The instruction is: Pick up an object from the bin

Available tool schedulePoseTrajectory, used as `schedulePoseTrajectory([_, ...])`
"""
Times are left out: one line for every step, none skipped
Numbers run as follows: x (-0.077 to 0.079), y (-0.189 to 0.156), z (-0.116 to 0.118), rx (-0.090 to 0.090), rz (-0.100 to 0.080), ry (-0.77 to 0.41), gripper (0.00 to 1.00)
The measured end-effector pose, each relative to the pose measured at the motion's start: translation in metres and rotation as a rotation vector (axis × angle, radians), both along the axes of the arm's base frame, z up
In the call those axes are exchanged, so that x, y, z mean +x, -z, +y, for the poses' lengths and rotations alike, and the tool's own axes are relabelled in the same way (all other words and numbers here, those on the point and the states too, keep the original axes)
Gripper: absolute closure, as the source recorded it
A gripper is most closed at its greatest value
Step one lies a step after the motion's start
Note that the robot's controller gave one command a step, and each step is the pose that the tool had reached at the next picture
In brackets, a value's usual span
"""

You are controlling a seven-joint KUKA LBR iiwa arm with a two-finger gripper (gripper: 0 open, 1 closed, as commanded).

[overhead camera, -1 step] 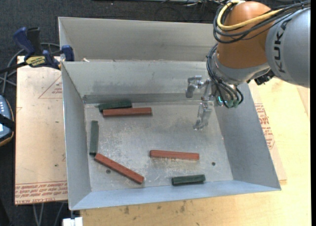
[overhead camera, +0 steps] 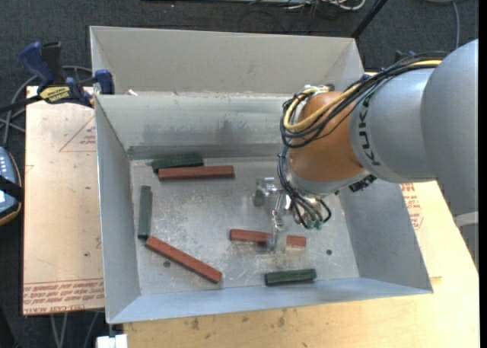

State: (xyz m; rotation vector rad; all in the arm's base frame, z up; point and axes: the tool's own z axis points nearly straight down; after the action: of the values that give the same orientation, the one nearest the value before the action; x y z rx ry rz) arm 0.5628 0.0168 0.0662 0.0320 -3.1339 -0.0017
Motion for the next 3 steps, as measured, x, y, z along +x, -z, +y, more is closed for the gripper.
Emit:
schedulePoseTrajectory([-0.027,-0.034,0.023,0.001,-0.009,0.079,0.0])
schedulePoseTrajectory([-0.041,-0.033,0.031,0.0,-0.006,0.054,0.0])
schedulePoseTrajectory([-0.055,-0.002,0.033,0.0,-0.006,0.148,0.0])
